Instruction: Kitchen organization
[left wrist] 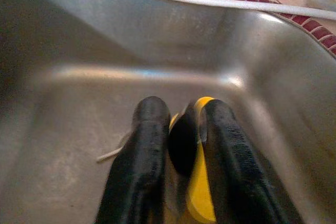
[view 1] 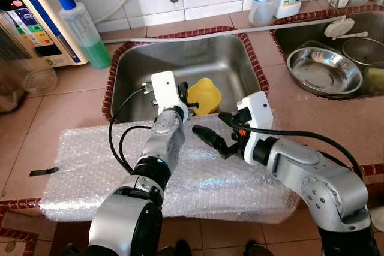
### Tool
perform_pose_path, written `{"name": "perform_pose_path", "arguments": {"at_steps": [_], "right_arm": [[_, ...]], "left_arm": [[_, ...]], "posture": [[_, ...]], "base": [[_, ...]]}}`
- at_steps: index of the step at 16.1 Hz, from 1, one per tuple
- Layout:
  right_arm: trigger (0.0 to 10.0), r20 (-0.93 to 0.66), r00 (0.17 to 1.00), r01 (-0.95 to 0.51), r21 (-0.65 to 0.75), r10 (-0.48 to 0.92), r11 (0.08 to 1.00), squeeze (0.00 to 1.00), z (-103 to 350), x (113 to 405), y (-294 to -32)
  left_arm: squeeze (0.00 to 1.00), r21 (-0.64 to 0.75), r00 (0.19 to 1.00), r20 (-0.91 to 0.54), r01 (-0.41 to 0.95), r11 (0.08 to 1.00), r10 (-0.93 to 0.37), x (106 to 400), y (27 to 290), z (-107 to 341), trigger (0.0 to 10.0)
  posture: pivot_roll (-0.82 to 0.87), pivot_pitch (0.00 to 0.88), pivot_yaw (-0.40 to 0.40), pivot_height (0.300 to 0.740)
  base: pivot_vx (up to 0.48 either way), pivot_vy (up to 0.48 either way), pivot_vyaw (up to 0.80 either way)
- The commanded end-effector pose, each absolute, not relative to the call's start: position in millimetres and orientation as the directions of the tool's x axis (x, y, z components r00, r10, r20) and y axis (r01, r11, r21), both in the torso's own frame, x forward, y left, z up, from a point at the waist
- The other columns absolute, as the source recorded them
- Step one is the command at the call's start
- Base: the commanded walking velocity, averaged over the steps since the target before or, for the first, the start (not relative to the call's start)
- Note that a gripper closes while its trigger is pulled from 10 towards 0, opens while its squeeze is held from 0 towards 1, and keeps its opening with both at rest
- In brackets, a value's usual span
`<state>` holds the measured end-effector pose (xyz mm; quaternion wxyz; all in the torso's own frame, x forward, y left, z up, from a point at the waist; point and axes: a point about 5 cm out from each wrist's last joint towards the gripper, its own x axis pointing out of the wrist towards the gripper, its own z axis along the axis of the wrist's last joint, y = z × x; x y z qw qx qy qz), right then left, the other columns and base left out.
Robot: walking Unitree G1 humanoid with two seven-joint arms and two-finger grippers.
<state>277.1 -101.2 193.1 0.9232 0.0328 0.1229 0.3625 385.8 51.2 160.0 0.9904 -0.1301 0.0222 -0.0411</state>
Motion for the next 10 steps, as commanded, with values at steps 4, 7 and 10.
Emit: {"name": "perform_pose_path", "arguments": {"at_steps": [4, 7, 10], "right_arm": [[10.0, -0.244, 0.719, -0.647, 0.104, 0.650, 0.755, 1.00, 191.1, 275.2, -102.1], [10.0, -0.233, 0.724, -0.648, 0.094, 0.650, 0.756, 1.00, 193.8, 276.4, -103.5], [10.0, -0.223, 0.724, -0.653, 0.084, 0.653, 0.752, 1.00, 195.8, 277.0, -102.4]], "left_arm": [[1.00, -0.216, 0.994, -0.062, 0.073, 0.974, -0.088, 382.7, 45.0, 151.5, 10.0], [1.00, -0.213, 0.997, -0.042, 0.055, 0.976, -0.065, 385.3, 48.2, 156.0, 10.0], [1.00, -0.216, 0.997, 0.007, 0.074, 0.974, -0.074, 388.9, 49.3, 167.7, 10.0]], "posture": [[-0.36, 0.222, 0.193, 0.740], [-0.36, 0.212, 0.192, 0.740], [-0.36, 0.207, 0.193, 0.740]], "base": [[0.000, 0.000, 0.00], [0.000, 0.000, 0.00], [0.000, 0.000, 0.00]]}}
